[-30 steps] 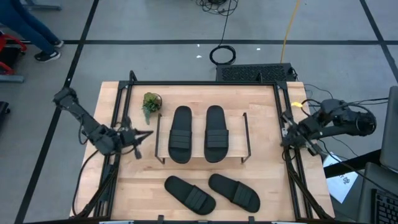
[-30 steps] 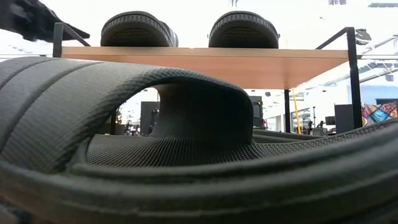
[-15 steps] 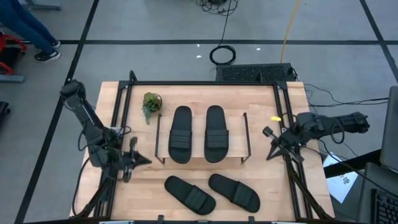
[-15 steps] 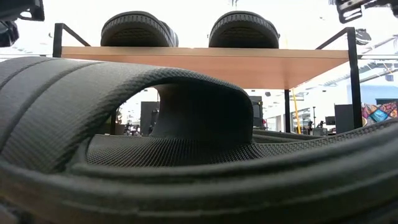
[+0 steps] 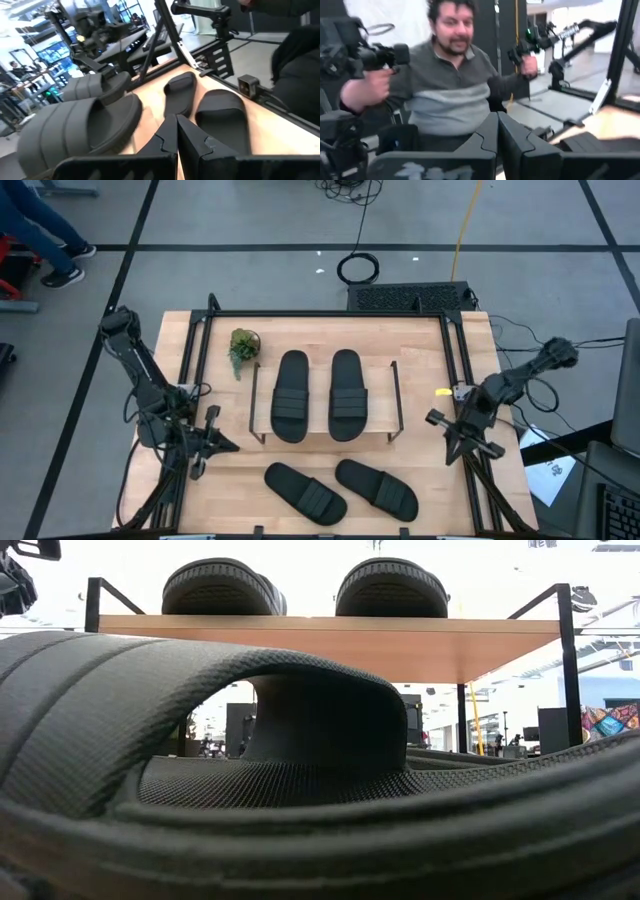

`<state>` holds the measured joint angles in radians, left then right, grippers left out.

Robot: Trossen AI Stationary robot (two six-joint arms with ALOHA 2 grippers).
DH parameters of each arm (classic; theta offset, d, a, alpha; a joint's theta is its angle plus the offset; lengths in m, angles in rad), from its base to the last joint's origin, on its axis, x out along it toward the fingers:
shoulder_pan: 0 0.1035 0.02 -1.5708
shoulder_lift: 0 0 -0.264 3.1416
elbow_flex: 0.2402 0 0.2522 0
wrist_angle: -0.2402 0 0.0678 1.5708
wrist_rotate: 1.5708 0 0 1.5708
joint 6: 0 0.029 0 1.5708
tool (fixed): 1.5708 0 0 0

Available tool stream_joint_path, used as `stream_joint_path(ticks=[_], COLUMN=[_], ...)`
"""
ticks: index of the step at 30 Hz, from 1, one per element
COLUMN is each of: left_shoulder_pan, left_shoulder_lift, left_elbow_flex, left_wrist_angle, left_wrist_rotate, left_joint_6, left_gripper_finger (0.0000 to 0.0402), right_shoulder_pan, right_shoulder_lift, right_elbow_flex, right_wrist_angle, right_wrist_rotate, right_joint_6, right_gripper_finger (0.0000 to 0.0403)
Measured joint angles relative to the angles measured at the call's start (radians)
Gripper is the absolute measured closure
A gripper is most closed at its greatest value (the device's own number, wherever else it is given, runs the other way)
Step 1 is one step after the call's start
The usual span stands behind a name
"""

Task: Pick and place slides into the shelf
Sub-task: Put the black slipper under the shelf

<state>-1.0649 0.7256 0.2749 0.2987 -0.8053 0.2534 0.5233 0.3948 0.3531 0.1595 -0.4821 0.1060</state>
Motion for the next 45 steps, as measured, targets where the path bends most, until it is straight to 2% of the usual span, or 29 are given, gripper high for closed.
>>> stream_joint_path(ticks=[3, 11, 17, 20, 22, 27, 30, 33, 42, 45], left_shoulder_pan=[0.0, 0.015, 0.034, 0.051, 0.066, 0.104, 0.124, 0.14, 0.181, 0.183], left_shoulder_lift=[0.0, 0.009, 0.046, 0.061, 0.068, 0.067, 0.065, 0.064, 0.047, 0.03], left_elbow_flex=[0.0, 0.0, 0.0, 0.0, 0.0, 0.0, 0.0, 0.0, -0.001, -0.001], left_wrist_angle=[0.021, 0.108, 0.121, 0.121, 0.121, 0.122, 0.123, 0.124, 0.126, 0.127], left_wrist_rotate=[-0.007, -0.016, -0.016, -0.016, -0.016, -0.012, -0.01, -0.01, -0.007, -0.007], left_joint_6=[0.0, -0.03, -0.024, -0.019, -0.001, 0.075, 0.093, 0.143, 0.181, 0.179], left_gripper_finger=[0.0401, 0.0401, 0.0401, 0.0401, 0.0399, 0.04, 0.0395, 0.0391, 0.04, 0.0395], right_shoulder_pan=[0.105, 0.433, 0.652, 0.727, 0.764, 0.787, 0.786, 0.786, 0.788, 0.788], right_shoulder_lift=[0.084, 0.379, 0.478, 0.5, 0.519, 0.616, 0.67, 0.718, 0.886, 0.962], right_elbow_flex=[0.0, 0.0, 0.059, 0.108, 0.135, 0.151, 0.151, 0.151, 0.156, 0.186], right_wrist_angle=[0.012, 0.288, 0.237, 0.157, 0.077, -0.022, -0.004, 0.018, 0.208, 0.204], right_wrist_rotate=[0.129, 0.527, 0.919, 1.125, 1.219, 1.339, 1.477, 1.556, 1.565, 1.533], right_joint_6=[-0.012, -0.039, 0.014, 0.027, 0.08, 0.189, 0.189, 0.194, 0.231, 0.342], right_gripper_finger=[0.0403, 0.0403, 0.0403, 0.0403, 0.0403, 0.0403, 0.0403, 0.0403, 0.0403, 0.0403])
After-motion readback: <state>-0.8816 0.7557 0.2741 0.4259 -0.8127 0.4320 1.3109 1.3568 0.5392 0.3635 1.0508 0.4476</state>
